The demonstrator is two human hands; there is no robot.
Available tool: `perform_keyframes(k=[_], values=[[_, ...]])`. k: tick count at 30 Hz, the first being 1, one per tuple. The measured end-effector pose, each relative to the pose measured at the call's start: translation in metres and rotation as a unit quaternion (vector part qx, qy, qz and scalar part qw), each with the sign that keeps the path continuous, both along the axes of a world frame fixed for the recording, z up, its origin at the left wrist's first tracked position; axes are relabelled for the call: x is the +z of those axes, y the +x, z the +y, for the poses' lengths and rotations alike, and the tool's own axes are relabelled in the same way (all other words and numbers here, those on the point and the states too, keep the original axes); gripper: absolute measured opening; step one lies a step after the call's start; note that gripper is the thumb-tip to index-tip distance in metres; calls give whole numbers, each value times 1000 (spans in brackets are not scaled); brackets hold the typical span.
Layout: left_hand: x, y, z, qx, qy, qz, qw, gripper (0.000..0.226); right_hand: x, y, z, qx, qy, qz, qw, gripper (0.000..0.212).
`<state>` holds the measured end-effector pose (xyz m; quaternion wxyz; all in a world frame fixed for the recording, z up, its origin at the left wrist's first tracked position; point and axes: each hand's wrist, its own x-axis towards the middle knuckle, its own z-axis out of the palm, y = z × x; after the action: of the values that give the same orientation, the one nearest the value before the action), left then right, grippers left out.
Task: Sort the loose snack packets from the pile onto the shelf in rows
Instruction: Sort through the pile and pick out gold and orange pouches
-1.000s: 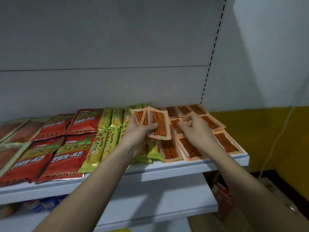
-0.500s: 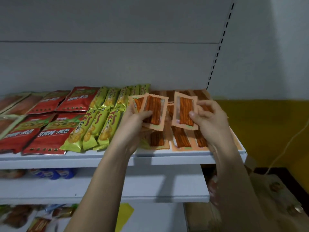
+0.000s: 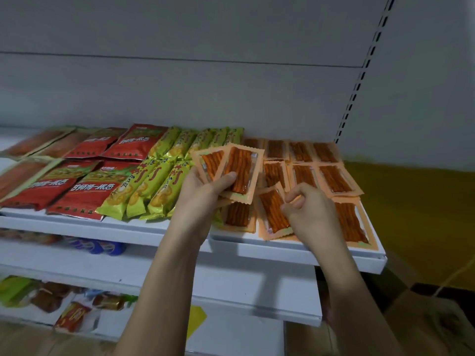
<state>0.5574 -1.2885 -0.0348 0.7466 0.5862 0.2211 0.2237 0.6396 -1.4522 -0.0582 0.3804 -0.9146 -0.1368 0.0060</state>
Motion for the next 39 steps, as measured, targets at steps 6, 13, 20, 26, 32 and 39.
perform_keyframes(k=[6, 13, 20, 26, 32, 39], values=[[-4, 4, -9, -8, 4, -10, 1000, 15, -2, -5, 4, 9, -65, -37, 997, 16], [-11, 14, -23, -39, 5, -2, 999, 18, 6, -4, -9, 29, 197, 2, 980, 10], [-22, 25, -52, -92, 9, 21, 996, 21, 7, -10, -20, 35, 303, 86, 948, 30], [-26, 27, -44, -57, 4, 36, 998, 24, 5, 9, -55, -66, 295, 59, 951, 24], [-26, 26, -43, -52, 7, 28, 998, 27, 1, 16, -60, -33, 155, 59, 986, 21], [-27, 24, -43, -49, 11, 37, 998, 29, -4, 11, -53, -63, 20, -23, 998, 24]])
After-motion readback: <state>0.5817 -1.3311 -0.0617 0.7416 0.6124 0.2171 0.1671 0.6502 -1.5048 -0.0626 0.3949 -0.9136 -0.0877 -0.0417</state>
